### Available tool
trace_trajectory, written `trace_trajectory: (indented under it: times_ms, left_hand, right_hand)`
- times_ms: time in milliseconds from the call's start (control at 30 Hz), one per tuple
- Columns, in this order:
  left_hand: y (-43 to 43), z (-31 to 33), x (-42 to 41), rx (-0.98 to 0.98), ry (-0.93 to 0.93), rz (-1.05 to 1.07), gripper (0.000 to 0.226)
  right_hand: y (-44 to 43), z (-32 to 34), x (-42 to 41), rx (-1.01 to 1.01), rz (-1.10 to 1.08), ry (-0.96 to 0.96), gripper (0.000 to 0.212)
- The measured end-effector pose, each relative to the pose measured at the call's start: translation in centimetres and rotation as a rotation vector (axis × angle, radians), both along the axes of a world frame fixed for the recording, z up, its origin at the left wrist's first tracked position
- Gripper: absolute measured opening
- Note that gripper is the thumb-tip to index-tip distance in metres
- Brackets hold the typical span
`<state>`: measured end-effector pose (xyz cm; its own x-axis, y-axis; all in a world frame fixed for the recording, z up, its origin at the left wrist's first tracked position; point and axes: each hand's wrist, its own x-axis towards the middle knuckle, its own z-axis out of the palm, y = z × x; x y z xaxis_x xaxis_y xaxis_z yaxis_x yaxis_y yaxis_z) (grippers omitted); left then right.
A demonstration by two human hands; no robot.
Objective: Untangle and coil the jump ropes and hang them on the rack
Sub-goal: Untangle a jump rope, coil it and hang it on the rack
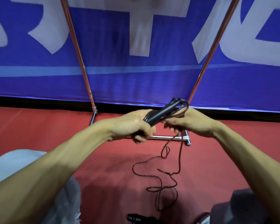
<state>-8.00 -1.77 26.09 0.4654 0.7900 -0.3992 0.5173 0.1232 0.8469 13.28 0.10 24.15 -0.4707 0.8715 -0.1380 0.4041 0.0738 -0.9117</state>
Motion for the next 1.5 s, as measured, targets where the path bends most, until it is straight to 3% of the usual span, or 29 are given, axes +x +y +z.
trace_trajectory:
  times_ms: [67, 167, 267, 367, 467, 600, 733, 833, 900, 967, 1067, 1167, 1333, 1500]
  left_hand:
    - [0.2, -0.2, -0.4, 0.042, -0.098, 0.039, 0.022]
    - [0.8, -0.9, -1.0, 0.175, -0.101, 0.153, 0.035]
    - [1.1, -1.1, -1.1, 0.453, 0.158, 0.191, 0.031]
    - [1.3, -1.3, -1.2, 0.596, 0.405, 0.319, 0.056]
    - [1.6, -1.2, -1.0, 0.642, 0.469, 0.364, 0.067]
    - [1.6, -0.7, -1.1, 0.625, 0.483, 0.318, 0.079]
    - [1.1, -0.8, -0.6, 0.596, 0.654, 0.048, 0.073]
    - [0.8, -0.8, -0.5, 0.407, 0.461, -0.139, 0.093]
    - [0.2, -0.4, -0.2, 0.351, 0.330, -0.242, 0.084]
    - [-0.6, -0.4, 0.2, 0.419, 0.348, -0.290, 0.064]
    - [-1.4, -0.9, 0.7, 0.521, 0.369, -0.312, 0.040]
    - [-1.2, -1.0, 0.3, 0.474, 0.299, -0.319, 0.015]
    - [-0.8, -0.4, -0.4, 0.295, 0.119, -0.324, 0.039]
    - [-0.2, 0.1, -1.0, 0.314, -0.054, -0.273, 0.060]
  right_hand:
    - [-0.3, -0.5, -0.6, -0.072, 0.040, -0.105, 0.020]
    - [-1.1, -1.8, -2.1, -0.132, 0.145, -0.253, 0.012]
    - [-1.9, -1.9, -4.0, -0.162, 0.133, -0.251, 0.017]
    - [-2.6, -0.7, -5.2, 0.059, 0.151, -0.402, 0.014]
    - [-3.5, 1.1, -5.5, 0.350, 0.210, -0.625, 0.014]
    - [-3.7, 2.4, -5.2, 0.603, 0.187, -0.577, 0.019]
    - [-2.8, 3.2, -4.2, 0.807, 0.102, -0.543, 0.014]
    - [-2.1, 4.2, -3.2, 0.851, 0.029, -0.496, 0.024]
    - [-2.3, 4.7, -2.7, 0.757, -0.080, -0.417, 0.032]
    - [-2.4, 4.6, -2.1, 0.566, -0.110, -0.334, 0.037]
    - [-2.2, 3.6, -1.5, 0.308, 0.015, -0.320, 0.045]
    - [-1.7, 2.8, -0.8, 0.149, 0.059, -0.197, 0.038]
    - [-1.0, 1.1, 0.4, 0.007, -0.054, 0.092, 0.024]
    - [-0.7, 0.5, -0.1, -0.248, -0.104, 0.388, 0.050]
